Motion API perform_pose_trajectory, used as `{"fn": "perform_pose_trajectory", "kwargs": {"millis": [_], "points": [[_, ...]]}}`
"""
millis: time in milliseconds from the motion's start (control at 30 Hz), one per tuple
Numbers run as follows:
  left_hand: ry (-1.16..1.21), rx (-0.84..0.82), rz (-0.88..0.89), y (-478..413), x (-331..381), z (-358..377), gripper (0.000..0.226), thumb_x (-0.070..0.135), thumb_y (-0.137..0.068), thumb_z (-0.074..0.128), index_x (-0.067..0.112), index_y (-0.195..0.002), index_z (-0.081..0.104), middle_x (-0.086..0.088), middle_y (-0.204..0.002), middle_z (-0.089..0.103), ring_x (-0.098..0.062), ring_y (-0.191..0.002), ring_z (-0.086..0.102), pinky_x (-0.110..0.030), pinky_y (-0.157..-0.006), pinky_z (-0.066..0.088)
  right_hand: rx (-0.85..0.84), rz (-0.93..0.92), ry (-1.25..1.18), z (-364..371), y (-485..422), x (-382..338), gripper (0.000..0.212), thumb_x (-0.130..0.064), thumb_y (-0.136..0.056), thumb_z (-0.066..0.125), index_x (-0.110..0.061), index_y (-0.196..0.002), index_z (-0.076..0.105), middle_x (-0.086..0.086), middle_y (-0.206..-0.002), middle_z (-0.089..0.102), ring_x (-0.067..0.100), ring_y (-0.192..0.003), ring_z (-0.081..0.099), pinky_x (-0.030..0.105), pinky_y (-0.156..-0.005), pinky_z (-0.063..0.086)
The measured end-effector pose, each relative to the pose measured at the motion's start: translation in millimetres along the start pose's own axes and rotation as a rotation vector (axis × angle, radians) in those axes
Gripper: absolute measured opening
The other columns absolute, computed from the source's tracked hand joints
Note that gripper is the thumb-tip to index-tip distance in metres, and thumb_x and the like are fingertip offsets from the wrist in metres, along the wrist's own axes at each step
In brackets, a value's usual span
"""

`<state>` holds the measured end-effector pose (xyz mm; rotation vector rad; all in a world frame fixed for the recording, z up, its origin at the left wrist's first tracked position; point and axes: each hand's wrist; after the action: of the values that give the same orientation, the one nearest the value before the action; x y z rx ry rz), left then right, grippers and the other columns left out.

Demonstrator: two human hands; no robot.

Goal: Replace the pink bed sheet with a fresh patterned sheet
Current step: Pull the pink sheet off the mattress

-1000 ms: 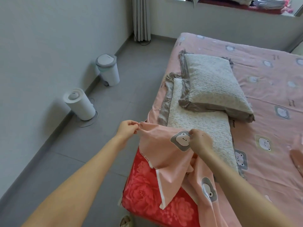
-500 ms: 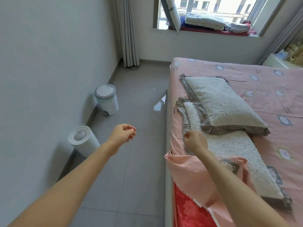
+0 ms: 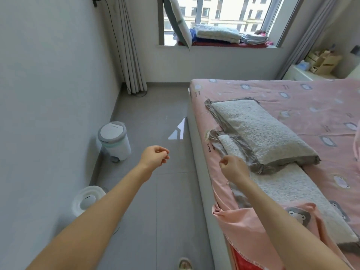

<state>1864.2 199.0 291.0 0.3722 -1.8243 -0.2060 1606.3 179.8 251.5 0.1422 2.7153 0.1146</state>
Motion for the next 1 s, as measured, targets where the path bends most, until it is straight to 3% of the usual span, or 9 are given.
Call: {"fn": "perform_pose_trajectory", "kwargs": {"millis": [200, 400, 667, 767, 1000], "points": [[0.000, -0.107, 0.093, -117, 60, 15, 0.018, 0.005, -0.092, 0.046, 0.010, -0.091, 0.064, -0.002, -0.080, 0.065, -0.012, -0.068, 0.057, -0.019, -0.064, 0.044, -0.027, 0.060, 0.016, -3, -124, -17, 0.016, -0.014, -0.083, 0.052, -0.015, -0.074, 0.065, 0.010, -0.095, 0.069, 0.032, -0.090, 0.062, 0.031, -0.068, 0.046], [-0.048, -0.010, 0.110, -268, 138, -23, 0.017, 0.006, -0.095, 0.046, 0.006, -0.097, 0.063, -0.002, -0.078, 0.063, -0.012, -0.068, 0.055, -0.019, -0.063, 0.044, -0.030, 0.045, -0.005, -22, -290, -63, 0.020, -0.014, -0.084, 0.050, -0.015, -0.083, 0.070, 0.006, -0.092, 0.069, 0.026, -0.085, 0.062, 0.030, -0.067, 0.047], [-0.034, 0.033, 0.094, -464, 192, -79, 0.018, 0.009, -0.096, 0.047, 0.005, -0.098, 0.064, -0.007, -0.086, 0.066, -0.017, -0.074, 0.058, -0.022, -0.066, 0.046, -0.046, 0.027, -0.023, -15, -485, -139, 0.023, -0.022, -0.088, 0.053, -0.011, -0.073, 0.066, 0.008, -0.082, 0.067, 0.026, -0.079, 0.064, 0.030, -0.067, 0.050], [-0.031, 0.035, 0.085, -550, 208, -90, 0.018, 0.007, -0.096, 0.045, 0.006, -0.097, 0.063, -0.006, -0.084, 0.065, -0.015, -0.071, 0.057, -0.020, -0.063, 0.045, -0.038, 0.055, -0.010, -6, -553, -159, 0.027, -0.023, -0.089, 0.052, -0.008, -0.068, 0.061, 0.010, -0.079, 0.064, 0.028, -0.078, 0.061, 0.029, -0.065, 0.045], [-0.065, -0.162, 0.002, -763, 245, -87, 0.018, 0.006, -0.094, 0.045, 0.010, -0.091, 0.062, -0.003, -0.079, 0.064, -0.014, -0.068, 0.056, -0.021, -0.064, 0.044, -0.055, 0.269, -0.001, 25, -706, -189, 0.039, -0.025, -0.090, 0.052, -0.013, -0.055, 0.040, 0.008, -0.062, 0.050, 0.028, -0.066, 0.050, 0.028, -0.057, 0.035]]}}
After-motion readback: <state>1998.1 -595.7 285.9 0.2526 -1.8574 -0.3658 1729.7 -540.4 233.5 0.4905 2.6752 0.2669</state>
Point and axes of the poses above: each hand's wrist, its own y-axis away from the middle knuckle, its own z-axis out of the palm, x = y × z
